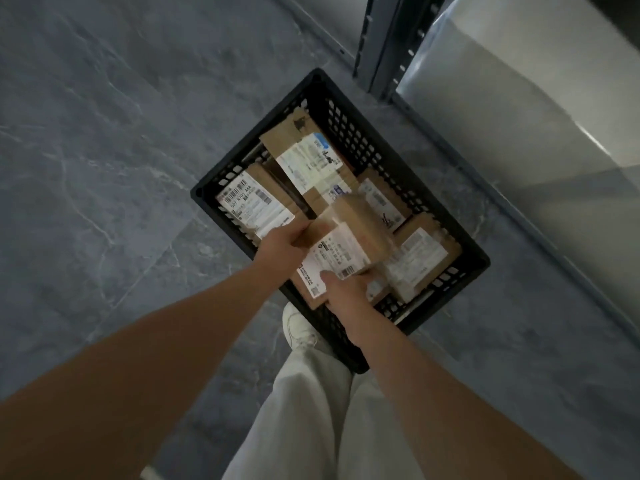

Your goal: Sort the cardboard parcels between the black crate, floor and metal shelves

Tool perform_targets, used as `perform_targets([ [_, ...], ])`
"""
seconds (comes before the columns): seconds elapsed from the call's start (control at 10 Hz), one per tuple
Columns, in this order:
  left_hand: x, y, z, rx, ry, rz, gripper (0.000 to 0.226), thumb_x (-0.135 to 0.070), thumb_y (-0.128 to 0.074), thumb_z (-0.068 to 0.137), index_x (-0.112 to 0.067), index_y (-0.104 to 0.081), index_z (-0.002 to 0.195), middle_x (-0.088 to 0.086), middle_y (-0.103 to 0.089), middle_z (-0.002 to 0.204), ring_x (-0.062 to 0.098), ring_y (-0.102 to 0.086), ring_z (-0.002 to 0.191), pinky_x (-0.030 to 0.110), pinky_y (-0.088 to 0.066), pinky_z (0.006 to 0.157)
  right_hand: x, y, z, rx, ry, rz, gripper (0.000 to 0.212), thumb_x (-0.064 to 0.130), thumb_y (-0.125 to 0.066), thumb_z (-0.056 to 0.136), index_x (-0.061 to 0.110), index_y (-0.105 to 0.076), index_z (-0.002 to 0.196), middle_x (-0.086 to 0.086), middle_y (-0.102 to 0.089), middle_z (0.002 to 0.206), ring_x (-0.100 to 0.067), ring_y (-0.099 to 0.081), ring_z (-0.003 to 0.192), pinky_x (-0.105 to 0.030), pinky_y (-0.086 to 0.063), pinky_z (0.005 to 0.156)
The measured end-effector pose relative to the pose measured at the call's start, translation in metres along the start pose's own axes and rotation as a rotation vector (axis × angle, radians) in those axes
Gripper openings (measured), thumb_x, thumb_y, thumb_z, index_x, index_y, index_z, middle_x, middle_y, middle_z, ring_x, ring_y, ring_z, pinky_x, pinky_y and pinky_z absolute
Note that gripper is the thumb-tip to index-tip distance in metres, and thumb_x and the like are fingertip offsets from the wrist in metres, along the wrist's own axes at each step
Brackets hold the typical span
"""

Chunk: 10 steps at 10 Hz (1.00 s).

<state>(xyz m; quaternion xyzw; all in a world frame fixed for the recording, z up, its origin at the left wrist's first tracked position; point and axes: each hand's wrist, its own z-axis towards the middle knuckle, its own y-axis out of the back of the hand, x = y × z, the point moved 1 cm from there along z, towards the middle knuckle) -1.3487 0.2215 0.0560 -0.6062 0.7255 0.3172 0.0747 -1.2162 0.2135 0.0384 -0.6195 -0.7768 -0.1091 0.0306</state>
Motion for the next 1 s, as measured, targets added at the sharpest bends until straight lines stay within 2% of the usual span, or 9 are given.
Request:
perform_targets([
  [0.1, 0.017, 0.005, 0.001, -0.026, -0.019, -0.006, 0.052, -0.005, -0.062, 0.09, -0.026, -0.055, 0.138, -0.002, -0.066, 0.123, 0.014, -0.059, 0.115, 0.024, -0.045, 0.096, -0.01, -0.011, -0.002, -0.036, 0.087, 0.01, 0.081, 0.031, -0.057, 0.095, 0.023, -0.001, 0.152, -0.011, -0.041, 0.145, -0.032, -0.048, 0.128, -0.049, -0.041, 0.108],
  [0.3, 0.009, 0.012, -0.004, -0.079, -0.065, -0.023, 0.032, -0.032, -0.067, 0.091, -0.023, -0.068, 0.122, -0.006, -0.072, 0.103, 0.009, -0.066, 0.096, 0.014, -0.047, 0.072, -0.014, -0.009, -0.018, -0.047, 0.192, 0.058, 0.04, 0.032, -0.042, 0.104, 0.017, -0.033, 0.139, -0.004, -0.063, 0.117, -0.02, -0.064, 0.099, -0.037, -0.054, 0.089],
  [0.4, 0.0, 0.011, -0.001, -0.178, -0.067, -0.026, 0.03, -0.036, -0.069, 0.088, -0.023, -0.07, 0.115, -0.007, -0.073, 0.1, 0.008, -0.065, 0.094, 0.024, -0.052, 0.083, -0.012, -0.012, -0.017, -0.041, 0.122, 0.071, 0.03, 0.041, -0.031, 0.105, 0.019, -0.044, 0.12, 0.001, -0.061, 0.098, -0.021, -0.061, 0.092, -0.046, -0.053, 0.093],
  [0.5, 0.002, 0.004, 0.007, -0.16, -0.057, 0.048, 0.035, -0.026, -0.068, 0.09, -0.019, -0.066, 0.124, -0.004, -0.07, 0.114, 0.012, -0.063, 0.106, 0.027, -0.049, 0.095, -0.002, -0.007, -0.002, -0.07, 0.077, 0.037, 0.028, 0.035, -0.033, 0.106, 0.017, -0.044, 0.123, -0.005, -0.062, 0.106, -0.027, -0.063, 0.101, -0.049, -0.051, 0.097],
  [0.6, 0.01, -0.007, 0.017, -0.077, -0.041, 0.166, 0.041, -0.017, -0.064, 0.091, -0.017, -0.06, 0.131, 0.0, -0.067, 0.122, 0.015, -0.061, 0.111, 0.022, -0.045, 0.093, 0.004, 0.001, 0.017, -0.094, 0.043, -0.03, 0.034, 0.029, -0.035, 0.104, 0.015, -0.041, 0.134, -0.009, -0.062, 0.122, -0.03, -0.062, 0.11, -0.05, -0.051, 0.098],
  [0.7, 0.012, -0.014, 0.025, -0.067, 0.013, 0.238, 0.037, -0.02, -0.061, 0.092, -0.019, -0.059, 0.128, 0.003, -0.068, 0.115, 0.013, -0.059, 0.093, 0.023, -0.045, 0.077, 0.007, 0.006, 0.036, -0.058, -0.005, -0.157, 0.044, 0.036, -0.036, 0.1, 0.011, -0.046, 0.134, -0.013, -0.063, 0.123, -0.03, -0.063, 0.107, -0.049, -0.052, 0.096],
  [0.8, 0.006, -0.014, 0.021, -0.107, 0.063, 0.378, 0.028, -0.028, -0.056, 0.094, -0.024, -0.061, 0.121, 0.001, -0.068, 0.104, 0.018, -0.062, 0.088, 0.033, -0.054, 0.074, 0.025, 0.014, 0.017, 0.025, 0.028, -0.482, 0.045, 0.035, -0.035, 0.104, 0.001, -0.052, 0.127, -0.015, -0.062, 0.121, -0.028, -0.061, 0.106, -0.033, -0.049, 0.088],
  [0.9, -0.011, -0.006, 0.008, -0.132, 0.03, 0.567, 0.023, -0.026, -0.044, 0.1, -0.024, -0.059, 0.118, -0.001, -0.066, 0.103, 0.019, -0.063, 0.084, 0.033, -0.053, 0.065, 0.04, 0.027, 0.003, 0.109, 0.088, -0.883, 0.033, 0.019, -0.031, 0.105, 0.005, -0.061, 0.102, -0.016, -0.059, 0.112, -0.027, -0.057, 0.104, -0.031, -0.044, 0.085],
  [1.0, -0.028, 0.005, -0.01, -0.143, 0.011, 0.547, 0.024, -0.023, -0.041, 0.101, -0.023, -0.059, 0.118, 0.0, -0.066, 0.108, 0.02, -0.065, 0.089, 0.035, -0.056, 0.07, 0.054, 0.034, -0.021, 0.161, 0.155, -0.961, 0.031, 0.018, -0.038, 0.101, 0.009, -0.056, 0.078, -0.012, -0.06, 0.095, -0.022, -0.056, 0.087, -0.028, -0.044, 0.074],
])
